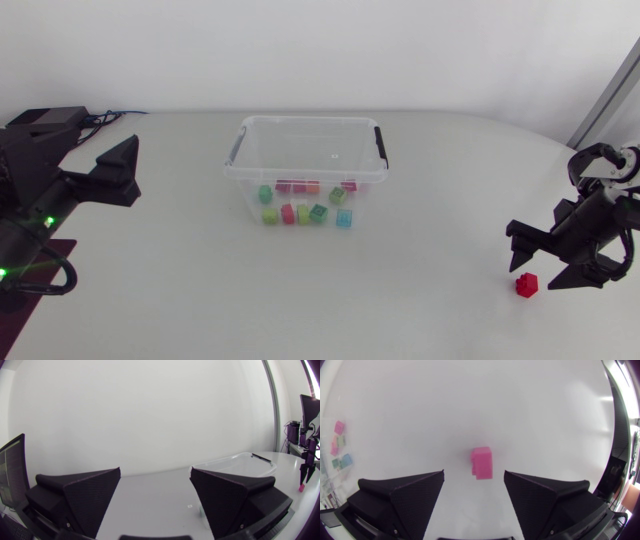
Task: Pick up the duplo bricks and place them in the container
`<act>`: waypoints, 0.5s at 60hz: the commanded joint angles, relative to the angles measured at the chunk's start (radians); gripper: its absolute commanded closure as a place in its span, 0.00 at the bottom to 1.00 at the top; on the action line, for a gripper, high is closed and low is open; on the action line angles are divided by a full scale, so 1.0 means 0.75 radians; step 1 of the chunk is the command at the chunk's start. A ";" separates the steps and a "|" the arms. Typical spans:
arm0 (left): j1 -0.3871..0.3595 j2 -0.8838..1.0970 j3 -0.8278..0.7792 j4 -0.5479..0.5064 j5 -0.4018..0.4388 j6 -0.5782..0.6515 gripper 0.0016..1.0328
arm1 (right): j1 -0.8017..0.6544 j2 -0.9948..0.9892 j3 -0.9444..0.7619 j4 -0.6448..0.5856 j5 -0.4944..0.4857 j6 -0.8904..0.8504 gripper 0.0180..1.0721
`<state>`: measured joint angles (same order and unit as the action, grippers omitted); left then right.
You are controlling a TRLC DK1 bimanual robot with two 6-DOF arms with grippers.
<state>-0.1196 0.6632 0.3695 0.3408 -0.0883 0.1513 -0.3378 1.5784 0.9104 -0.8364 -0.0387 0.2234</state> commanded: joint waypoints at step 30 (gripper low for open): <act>0.053 -0.123 -0.229 0.055 -0.011 -0.034 0.05 | 0.074 0.027 -0.183 0.234 0.150 0.056 0.58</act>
<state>-0.0914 0.5884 0.2275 0.3687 -0.0883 0.1493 -0.2935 1.6104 0.8066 -0.6743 0.0532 0.2588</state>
